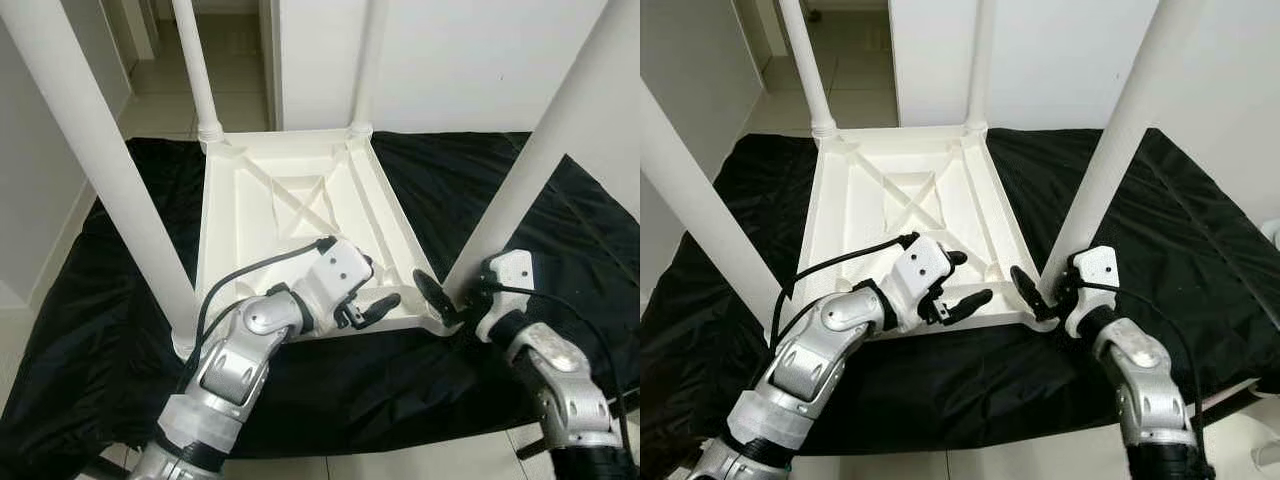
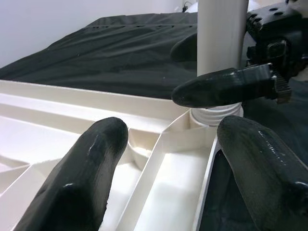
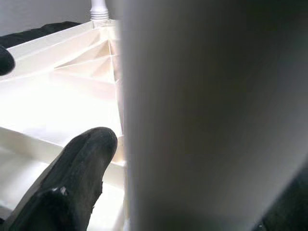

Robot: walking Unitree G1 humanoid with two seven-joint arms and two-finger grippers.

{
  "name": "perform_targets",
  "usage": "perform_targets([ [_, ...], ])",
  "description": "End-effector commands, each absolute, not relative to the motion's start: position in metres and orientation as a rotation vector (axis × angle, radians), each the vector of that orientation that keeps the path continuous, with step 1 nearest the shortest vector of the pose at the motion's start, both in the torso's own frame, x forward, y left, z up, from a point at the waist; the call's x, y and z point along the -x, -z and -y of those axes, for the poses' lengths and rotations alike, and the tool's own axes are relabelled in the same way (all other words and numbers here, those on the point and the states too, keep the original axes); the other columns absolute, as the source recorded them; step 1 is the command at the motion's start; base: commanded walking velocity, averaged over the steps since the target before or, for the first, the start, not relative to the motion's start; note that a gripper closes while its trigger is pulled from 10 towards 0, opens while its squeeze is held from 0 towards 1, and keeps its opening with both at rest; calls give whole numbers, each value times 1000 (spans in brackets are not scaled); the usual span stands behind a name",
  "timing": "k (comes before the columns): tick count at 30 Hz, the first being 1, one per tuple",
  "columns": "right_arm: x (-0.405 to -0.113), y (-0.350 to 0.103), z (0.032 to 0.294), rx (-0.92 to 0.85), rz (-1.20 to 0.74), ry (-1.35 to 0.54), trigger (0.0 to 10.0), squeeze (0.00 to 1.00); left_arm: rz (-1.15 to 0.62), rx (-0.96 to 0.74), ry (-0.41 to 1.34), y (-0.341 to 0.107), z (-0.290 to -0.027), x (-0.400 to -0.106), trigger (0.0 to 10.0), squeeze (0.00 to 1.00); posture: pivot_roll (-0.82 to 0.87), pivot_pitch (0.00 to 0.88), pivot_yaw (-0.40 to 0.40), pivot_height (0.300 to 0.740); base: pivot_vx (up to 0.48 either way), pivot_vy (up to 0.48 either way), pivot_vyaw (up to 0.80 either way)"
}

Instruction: Building children table

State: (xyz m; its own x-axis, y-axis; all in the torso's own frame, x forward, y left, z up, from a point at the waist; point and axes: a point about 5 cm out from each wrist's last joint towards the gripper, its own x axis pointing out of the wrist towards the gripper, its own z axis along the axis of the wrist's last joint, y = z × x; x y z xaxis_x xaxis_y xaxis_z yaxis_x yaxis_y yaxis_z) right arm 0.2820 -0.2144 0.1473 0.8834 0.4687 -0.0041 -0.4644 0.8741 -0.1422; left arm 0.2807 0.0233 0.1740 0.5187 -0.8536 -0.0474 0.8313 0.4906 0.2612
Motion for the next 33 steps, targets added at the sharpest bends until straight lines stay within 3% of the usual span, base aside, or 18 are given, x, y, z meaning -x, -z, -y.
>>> perform_targets([
  [1,-283,-144,213,136,19,-538,0,0,108,-266,905,-176,-27,-289,10000,0,-75,0,-6,740,0,0,0],
  [14,-276,-133,219,135,-39,-598,0,0,136,-267,919,-182,-23,-291,10000,0,-89,0,2,740,0,0,0],
  [15,-276,-133,219,125,-36,-590,10000,0,137,-266,918,-182,-23,-291,10000,0,-88,0,-1,740,0,0,0],
  [26,-281,-133,212,42,-43,-358,10000,0,134,-266,889,-180,-26,-294,10000,0,-80,0,-16,740,0,0,0],
  [33,-281,-133,194,-87,-45,-71,10000,0,137,-273,867,-181,-30,-298,10000,0,-70,0,-16,740,0,0,0],
])
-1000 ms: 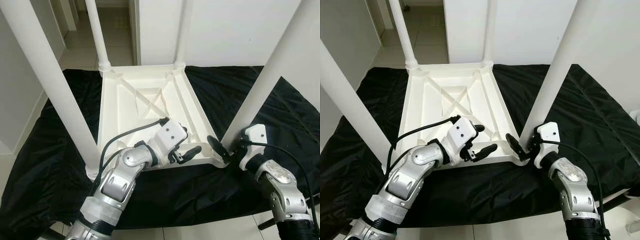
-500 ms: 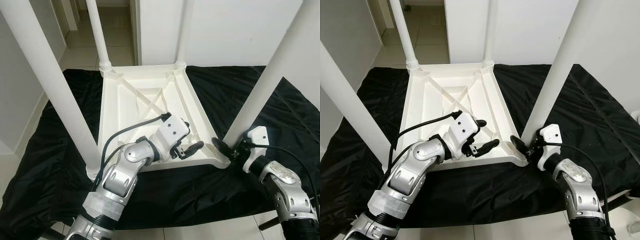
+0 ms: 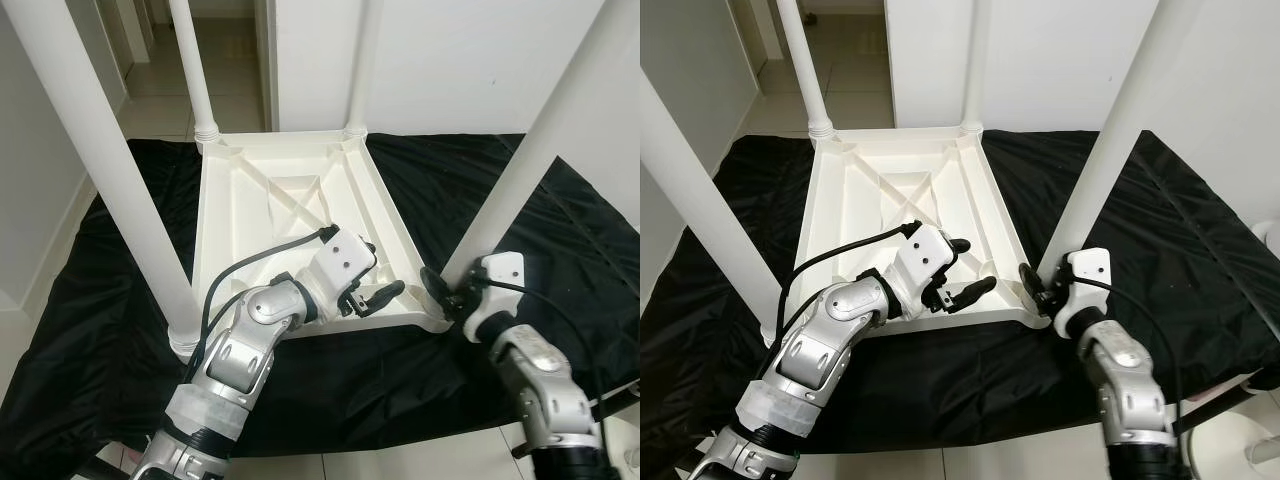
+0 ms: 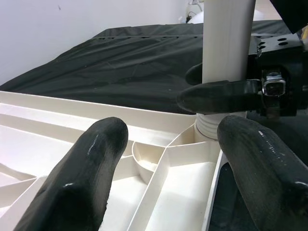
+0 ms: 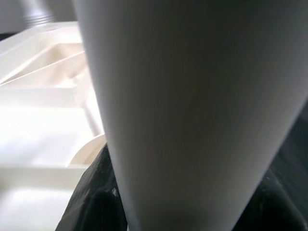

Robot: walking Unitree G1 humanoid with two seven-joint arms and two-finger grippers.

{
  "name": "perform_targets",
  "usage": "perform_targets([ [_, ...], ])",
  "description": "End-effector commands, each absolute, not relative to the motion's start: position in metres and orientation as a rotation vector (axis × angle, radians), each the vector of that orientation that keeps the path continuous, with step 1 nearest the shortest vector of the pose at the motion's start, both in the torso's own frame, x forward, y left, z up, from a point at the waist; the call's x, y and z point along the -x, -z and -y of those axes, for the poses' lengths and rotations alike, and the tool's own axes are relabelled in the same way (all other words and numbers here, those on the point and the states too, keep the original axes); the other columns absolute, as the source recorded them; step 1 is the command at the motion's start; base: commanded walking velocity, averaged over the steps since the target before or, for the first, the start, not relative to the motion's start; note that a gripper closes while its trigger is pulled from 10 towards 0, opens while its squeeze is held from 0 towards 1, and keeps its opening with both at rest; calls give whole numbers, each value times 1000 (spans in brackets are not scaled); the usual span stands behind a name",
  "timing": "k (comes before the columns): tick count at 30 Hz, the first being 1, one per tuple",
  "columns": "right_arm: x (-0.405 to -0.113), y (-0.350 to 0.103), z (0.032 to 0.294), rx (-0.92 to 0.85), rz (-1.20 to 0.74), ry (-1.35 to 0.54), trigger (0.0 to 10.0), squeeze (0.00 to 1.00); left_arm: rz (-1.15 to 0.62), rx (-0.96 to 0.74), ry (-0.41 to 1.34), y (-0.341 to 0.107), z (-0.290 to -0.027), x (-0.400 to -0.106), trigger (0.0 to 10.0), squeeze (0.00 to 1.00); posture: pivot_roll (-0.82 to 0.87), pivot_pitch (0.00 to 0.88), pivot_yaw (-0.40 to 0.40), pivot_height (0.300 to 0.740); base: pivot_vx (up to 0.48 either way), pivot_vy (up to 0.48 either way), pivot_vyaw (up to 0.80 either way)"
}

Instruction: Building children table

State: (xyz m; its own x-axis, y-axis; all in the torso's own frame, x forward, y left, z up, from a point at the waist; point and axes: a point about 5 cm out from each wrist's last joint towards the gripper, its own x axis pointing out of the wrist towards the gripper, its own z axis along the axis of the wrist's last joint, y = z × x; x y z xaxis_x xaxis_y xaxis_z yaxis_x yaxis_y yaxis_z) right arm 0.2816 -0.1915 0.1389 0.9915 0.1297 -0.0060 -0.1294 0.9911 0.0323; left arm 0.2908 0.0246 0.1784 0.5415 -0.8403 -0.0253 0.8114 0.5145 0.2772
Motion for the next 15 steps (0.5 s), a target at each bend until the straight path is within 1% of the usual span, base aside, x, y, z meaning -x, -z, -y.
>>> perform_targets([
  [1,-280,-133,192,-87,-43,-39,10000,0,137,-275,862,-180,-31,-298,10000,0,-69,0,-16,740,0,0,0],
  [3,-279,-133,189,-95,-37,-6,10000,0,135,-279,857,-179,-32,-299,10000,0,-67,0,-14,740,0,0,0],
  [5,-276,-133,182,-105,-24,101,10000,0,136,-277,846,-180,-33,-301,10000,0,-69,0,-4,740,0,0,0],
  [8,-275,-133,179,-111,-22,136,10000,0,137,-277,843,-181,-34,-302,10000,0,-69,0,-4,740,0,0,0],
  [10,-274,-134,172,-115,-23,230,10000,0,142,-276,839,-183,-33,-304,10000,0,-71,0,2,740,0,0,0],
  [13,-273,-135,169,-115,-20,267,10000,0,145,-275,838,-184,-33,-305,10000,0,-70,0,4,740,0,0,0],
  [15,-273,-136,159,-140,-26,288,10000,0,150,-273,839,-185,-32,-305,10000,0,-70,0,6,740,0,0,0],
])
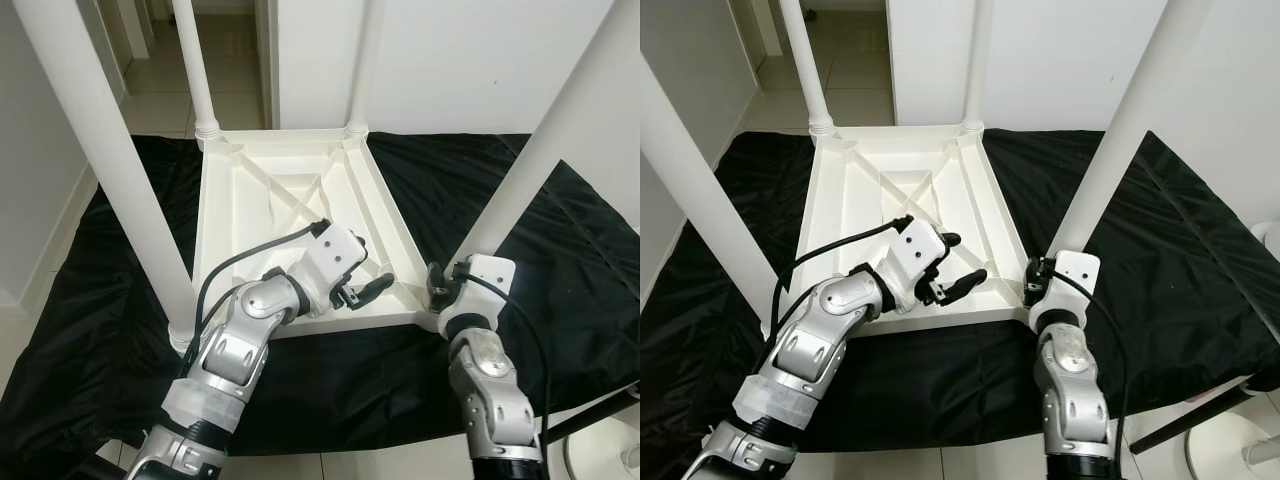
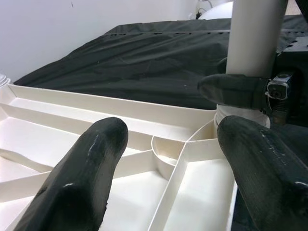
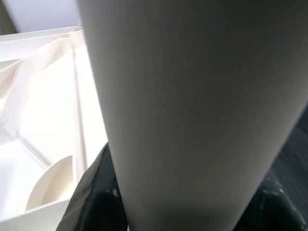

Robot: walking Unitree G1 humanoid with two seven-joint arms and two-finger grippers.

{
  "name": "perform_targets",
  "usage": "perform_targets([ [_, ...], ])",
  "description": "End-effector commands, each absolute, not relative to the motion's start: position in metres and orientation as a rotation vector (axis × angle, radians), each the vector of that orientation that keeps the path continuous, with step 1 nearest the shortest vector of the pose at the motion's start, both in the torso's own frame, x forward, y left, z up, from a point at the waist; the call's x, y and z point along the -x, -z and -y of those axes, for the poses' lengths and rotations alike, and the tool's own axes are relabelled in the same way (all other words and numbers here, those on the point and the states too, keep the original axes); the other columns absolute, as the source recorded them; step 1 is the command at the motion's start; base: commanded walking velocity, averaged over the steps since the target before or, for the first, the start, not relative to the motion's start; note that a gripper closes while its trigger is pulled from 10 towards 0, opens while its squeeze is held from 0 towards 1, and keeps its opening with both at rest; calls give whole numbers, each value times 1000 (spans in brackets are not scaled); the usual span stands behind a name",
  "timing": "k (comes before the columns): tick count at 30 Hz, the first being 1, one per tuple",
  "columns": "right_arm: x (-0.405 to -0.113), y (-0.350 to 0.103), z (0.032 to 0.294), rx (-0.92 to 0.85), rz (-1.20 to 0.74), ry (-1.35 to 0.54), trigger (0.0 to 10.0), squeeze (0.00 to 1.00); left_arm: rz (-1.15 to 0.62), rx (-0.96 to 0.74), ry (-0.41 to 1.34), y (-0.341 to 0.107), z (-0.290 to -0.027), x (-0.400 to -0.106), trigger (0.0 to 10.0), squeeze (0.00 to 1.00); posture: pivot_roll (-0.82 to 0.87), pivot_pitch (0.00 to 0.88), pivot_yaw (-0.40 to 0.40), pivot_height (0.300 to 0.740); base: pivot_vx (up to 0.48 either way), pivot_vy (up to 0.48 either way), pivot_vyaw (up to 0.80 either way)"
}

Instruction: Building children table

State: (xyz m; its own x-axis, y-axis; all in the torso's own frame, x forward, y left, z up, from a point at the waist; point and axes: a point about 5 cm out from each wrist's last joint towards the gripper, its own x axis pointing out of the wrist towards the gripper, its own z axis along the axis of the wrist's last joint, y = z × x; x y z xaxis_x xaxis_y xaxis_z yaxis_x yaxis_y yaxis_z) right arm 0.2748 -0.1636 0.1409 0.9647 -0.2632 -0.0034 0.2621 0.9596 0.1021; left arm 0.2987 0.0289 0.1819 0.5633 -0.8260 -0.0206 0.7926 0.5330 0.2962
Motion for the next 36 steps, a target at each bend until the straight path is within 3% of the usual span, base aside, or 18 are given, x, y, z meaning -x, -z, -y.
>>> perform_targets([
  [1,-273,-136,159,-140,-26,288,10000,0,150,-273,839,-185,-32,-305,10000,0,-70,0,6,740,0,0,0],
  [4,-274,-138,156,-154,-25,277,10000,0,154,-273,841,-186,-31,-305,10000,0,-69,0,4,740,0,0,0],
  [5,-274,-140,157,-154,-17,275,10000,1000,157,-274,842,-186,-31,-305,10000,0,-70,0,5,740,0,0,0],
  [13,-277,-146,159,-148,15,207,10000,1000,168,-276,839,-189,-31,-308,10000,0,-72,0,11,740,0,0,0],
  [16,-278,-147,172,-105,14,108,10000,1000,174,-281,841,-191,-31,-310,10000,0,-73,0,17,740,0,0,0],
  [17,-278,-147,176,-96,12,66,10000,745,175,-282,841,-191,-31,-310,10000,0,-75,0,16,740,0,0,0],
  [18,-278,-147,176,-96,12,66,10000,745,175,-282,841,-191,-31,-310,10000,0,-75,0,16,740,0,0,0],
  [19,-278,-148,179,-84,11,33,10000,0,176,-283,842,-191,-31,-310,10000,0,-75,0,16,740,0,0,0],
  [21,-278,-148,179,-84,11,33,10000,0,176,-283,842,-191,-31,-310,10000,0,-75,0,16,740,0,0,0],
  [29,-285,-156,194,97,48,-311,10000,0,157,-304,884,-184,-29,-307,10000,0,-77,0,24,740,0,0,0],
  [36,-289,-155,194,138,33,-422,10000,0,120,-327,938,-172,-29,-301,10000,0,-75,0,26,740,0,0,0],
])
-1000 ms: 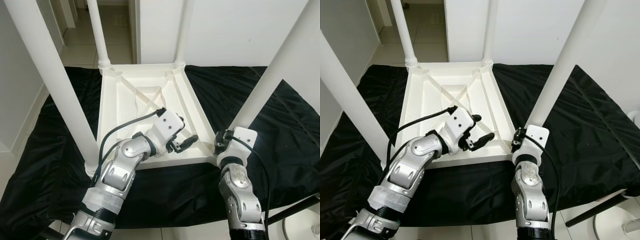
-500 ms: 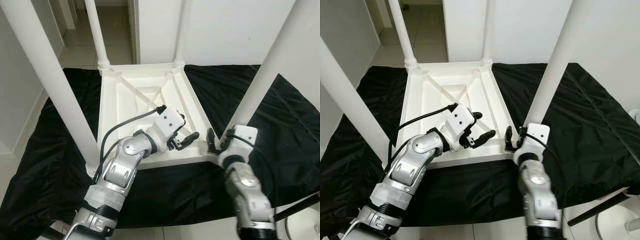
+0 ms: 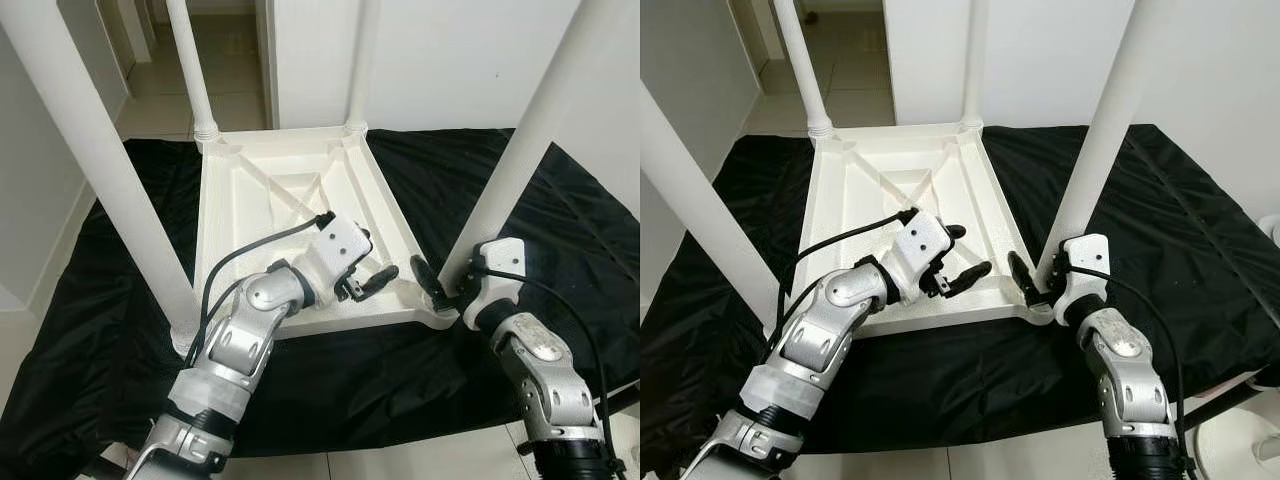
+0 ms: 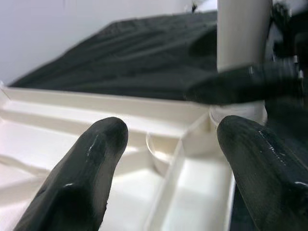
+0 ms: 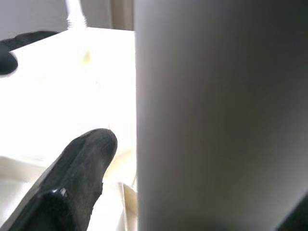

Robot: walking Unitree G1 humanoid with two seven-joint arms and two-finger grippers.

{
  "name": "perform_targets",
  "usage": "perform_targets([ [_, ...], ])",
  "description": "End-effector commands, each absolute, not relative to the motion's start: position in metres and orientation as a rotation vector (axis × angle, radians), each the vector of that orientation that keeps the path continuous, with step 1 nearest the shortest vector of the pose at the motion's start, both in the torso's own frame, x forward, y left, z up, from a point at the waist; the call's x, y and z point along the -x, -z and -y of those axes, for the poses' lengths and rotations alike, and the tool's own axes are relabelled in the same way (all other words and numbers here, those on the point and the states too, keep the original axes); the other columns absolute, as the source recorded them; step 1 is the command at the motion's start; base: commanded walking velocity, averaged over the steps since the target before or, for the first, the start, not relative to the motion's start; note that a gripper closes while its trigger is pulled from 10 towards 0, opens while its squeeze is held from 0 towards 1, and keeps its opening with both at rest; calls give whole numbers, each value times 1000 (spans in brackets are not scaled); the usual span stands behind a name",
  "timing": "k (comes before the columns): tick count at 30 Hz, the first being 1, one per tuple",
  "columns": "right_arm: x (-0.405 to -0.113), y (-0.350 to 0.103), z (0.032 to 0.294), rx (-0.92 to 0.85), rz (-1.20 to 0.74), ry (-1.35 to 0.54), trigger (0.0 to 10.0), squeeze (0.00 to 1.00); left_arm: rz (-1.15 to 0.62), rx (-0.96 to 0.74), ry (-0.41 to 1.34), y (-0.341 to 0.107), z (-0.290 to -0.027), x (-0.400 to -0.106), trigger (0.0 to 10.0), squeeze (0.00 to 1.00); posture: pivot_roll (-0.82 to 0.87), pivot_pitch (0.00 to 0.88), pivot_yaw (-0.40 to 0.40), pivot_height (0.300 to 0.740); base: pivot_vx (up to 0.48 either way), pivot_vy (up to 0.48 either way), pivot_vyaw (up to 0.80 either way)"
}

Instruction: Building children table

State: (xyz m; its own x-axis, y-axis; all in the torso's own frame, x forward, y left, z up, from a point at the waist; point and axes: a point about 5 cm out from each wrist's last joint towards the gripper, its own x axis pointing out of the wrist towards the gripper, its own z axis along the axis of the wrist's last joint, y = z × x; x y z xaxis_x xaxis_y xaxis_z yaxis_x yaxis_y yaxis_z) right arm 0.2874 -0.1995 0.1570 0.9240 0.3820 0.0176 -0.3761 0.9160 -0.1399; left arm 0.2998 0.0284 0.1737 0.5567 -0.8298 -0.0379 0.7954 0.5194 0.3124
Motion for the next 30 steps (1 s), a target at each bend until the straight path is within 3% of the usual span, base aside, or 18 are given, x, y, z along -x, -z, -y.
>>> perform_targets([
  [1,-290,-153,195,149,21,-448,10000,0,110,-331,956,-169,-29,-299,10000,0,-70,0,23,740,0,0,0],
  [4,-294,-146,197,160,-14,-484,9647,0,83,-336,984,-163,-30,-295,10000,0,-68,0,24,740,0,0,0],
  [5,-295,-143,199,163,-31,-505,3882,0,66,-335,991,-159,-31,-295,10000,0,-65,0,24,740,0,0,0],
  [7,-295,-143,199,163,-31,-505,3882,0,66,-335,991,-159,-31,-295,10000,0,-65,0,24,740,0,0,0],
  [8,-296,-139,200,168,-44,-520,1608,0,53,-333,992,-157,-31,-295,10000,0,-64,0,25,740,0,0,0],
  [10,-296,-139,200,168,-44,-520,1608,0,53,-333,992,-157,-31,-295,10000,0,-64,0,25,740,0,0,0],
  [11,-294,-131,204,175,-68,-525,0,0,21,-294,982,-152,-33,-292,10000,0,-63,0,25,740,0,0,0],
  [19,-291,-124,204,149,-80,-532,0,0,-14,-244,984,-148,-31,-288,10000,0,-69,0,27,740,0,0,0],
  [20,-291,-125,201,124,-72,-517,10000,0,-19,-244,971,-148,-31,-291,10000,0,-72,0,24,740,0,0,0],
  [25,-292,-125,199,97,-68,-497,10000,0,-31,-239,956,-147,-31,-293,10000,0,-72,0,22,740,0,0,0],
  [30,-293,-117,186,19,-97,-281,10000,0,-33,-218,925,-148,-31,-293,10000,0,-69,0,4,740,0,0,0],
])
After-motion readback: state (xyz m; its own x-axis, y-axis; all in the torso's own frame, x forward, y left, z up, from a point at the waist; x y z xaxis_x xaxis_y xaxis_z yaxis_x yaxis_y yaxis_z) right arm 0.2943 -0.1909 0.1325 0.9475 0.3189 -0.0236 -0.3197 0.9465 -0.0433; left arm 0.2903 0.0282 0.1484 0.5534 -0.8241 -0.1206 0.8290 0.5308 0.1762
